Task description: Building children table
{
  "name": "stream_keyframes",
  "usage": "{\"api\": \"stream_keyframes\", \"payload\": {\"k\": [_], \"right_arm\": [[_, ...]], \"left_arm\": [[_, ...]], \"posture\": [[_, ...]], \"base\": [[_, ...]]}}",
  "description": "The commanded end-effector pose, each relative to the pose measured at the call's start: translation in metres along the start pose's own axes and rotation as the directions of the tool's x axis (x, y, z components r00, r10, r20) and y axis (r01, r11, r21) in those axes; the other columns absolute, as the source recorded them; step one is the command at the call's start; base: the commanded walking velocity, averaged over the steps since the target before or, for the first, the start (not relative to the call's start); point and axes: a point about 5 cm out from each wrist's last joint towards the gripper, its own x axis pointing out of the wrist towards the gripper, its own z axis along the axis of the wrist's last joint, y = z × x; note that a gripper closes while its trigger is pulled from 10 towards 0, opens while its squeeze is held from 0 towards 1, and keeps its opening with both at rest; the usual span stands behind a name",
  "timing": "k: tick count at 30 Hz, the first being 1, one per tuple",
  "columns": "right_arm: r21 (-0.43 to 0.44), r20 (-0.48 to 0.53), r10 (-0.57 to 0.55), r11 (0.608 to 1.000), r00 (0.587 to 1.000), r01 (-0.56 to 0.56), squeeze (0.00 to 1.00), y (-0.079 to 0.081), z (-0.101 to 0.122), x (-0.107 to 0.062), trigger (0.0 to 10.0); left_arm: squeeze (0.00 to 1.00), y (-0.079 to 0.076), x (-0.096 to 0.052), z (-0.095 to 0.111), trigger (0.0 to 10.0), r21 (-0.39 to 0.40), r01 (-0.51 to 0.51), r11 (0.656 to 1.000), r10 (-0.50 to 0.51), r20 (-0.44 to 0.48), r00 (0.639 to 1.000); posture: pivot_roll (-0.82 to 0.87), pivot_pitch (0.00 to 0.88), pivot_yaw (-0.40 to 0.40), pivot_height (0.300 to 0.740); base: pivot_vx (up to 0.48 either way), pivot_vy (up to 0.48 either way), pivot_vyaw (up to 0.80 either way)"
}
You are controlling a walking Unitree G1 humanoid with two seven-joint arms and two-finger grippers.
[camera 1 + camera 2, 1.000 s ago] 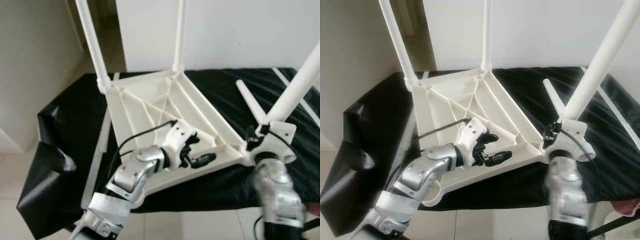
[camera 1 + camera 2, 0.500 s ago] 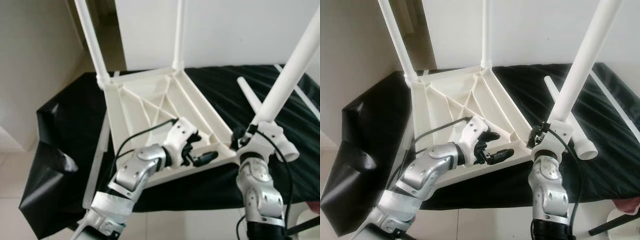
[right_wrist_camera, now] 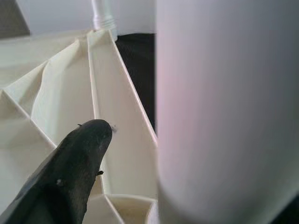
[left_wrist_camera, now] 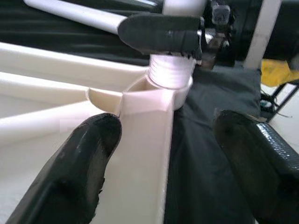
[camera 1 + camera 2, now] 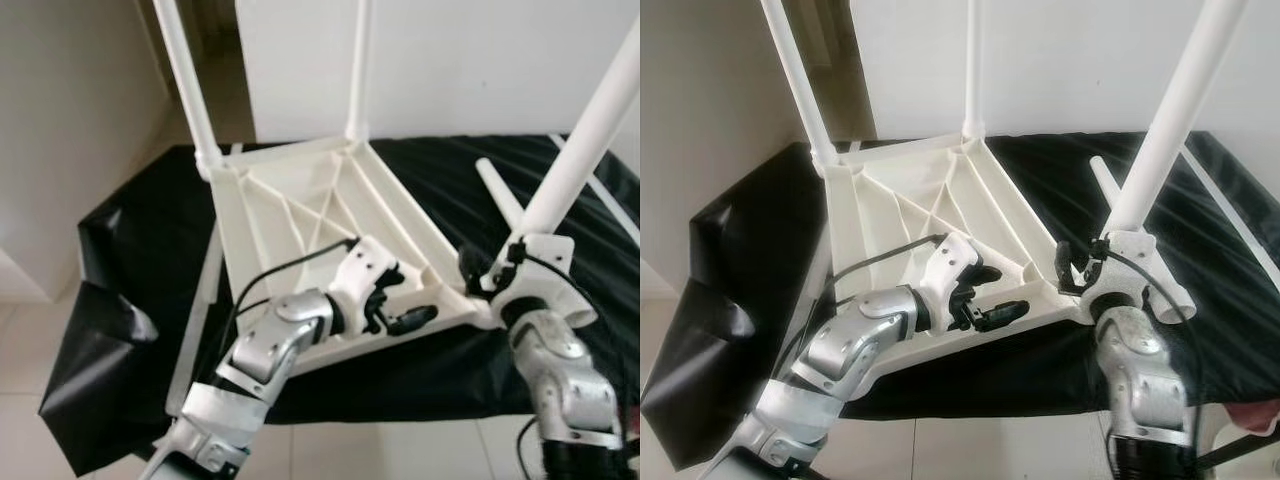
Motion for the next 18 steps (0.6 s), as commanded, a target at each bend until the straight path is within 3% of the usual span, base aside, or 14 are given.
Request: {"api": "stream_keyframes", "payload": {"k": [1,7,11,12,13,16,17,18], "right_arm": [[-0.034,-0.020,0.080,0.996,0.997,-0.080,0.00,0.002,-0.007,-0.002,10.0],[-0.130,-0.055,0.248,0.959,0.967,-0.253,0.00,-0.003,-0.011,-0.008,10.0],[-0.101,-0.075,0.289,0.950,0.954,-0.296,0.00,-0.005,-0.015,-0.008,10.0],[-0.082,-0.076,0.299,0.949,0.951,-0.305,0.00,-0.002,-0.015,-0.007,10.0],[-0.039,-0.069,0.349,0.935,0.935,-0.352,0.00,0.010,-0.016,-0.007,10.0],[-0.017,-0.062,0.380,0.924,0.923,-0.381,0.00,0.018,-0.016,-0.007,10.0],[0.047,-0.040,0.418,0.908,0.907,-0.416,0.00,0.040,-0.018,-0.006,10.0],[0.047,-0.040,0.418,0.908,0.907,-0.416,0.00,0.040,-0.018,-0.006,10.0]], "left_arm": [[0.00,-0.007,-0.001,-0.003,10.0,0.023,0.069,0.997,-0.069,-0.017,0.997],[0.00,-0.013,-0.001,-0.004,10.0,0.055,0.093,0.994,-0.092,-0.021,0.996],[0.00,-0.012,-0.001,-0.003,10.0,0.054,0.086,0.995,-0.086,-0.016,0.996],[0.00,-0.012,-0.001,-0.003,10.0,0.052,0.083,0.995,-0.083,-0.015,0.996],[0.00,-0.010,-0.002,-0.003,10.0,0.050,0.077,0.996,-0.076,-0.013,0.997],[0.00,-0.009,-0.002,-0.003,10.0,0.049,0.074,0.996,-0.073,-0.013,0.997],[0.00,-0.007,-0.005,-0.004,10.0,0.050,0.071,0.996,-0.071,-0.017,0.997],[0.00,-0.007,-0.005,-0.004,10.0,0.050,0.071,0.996,-0.071,-0.017,0.997]], "posture": [[-0.08,0.000,0.020,0.740],[-0.08,0.000,0.015,0.740],[-0.07,0.000,0.006,0.740],[-0.07,0.000,0.004,0.740],[-0.07,0.000,0.001,0.740],[-0.07,0.000,-0.002,0.740],[-0.06,0.000,-0.007,0.740],[-0.06,0.000,-0.007,0.740]], "base": [[0.000,0.000,0.00],[0.000,0.000,0.00],[0.000,0.000,0.00],[0.000,0.000,0.00],[0.000,0.000,0.00],[0.000,0.000,0.00],[0.000,0.000,0.00],[0.000,0.000,0.00]]}}
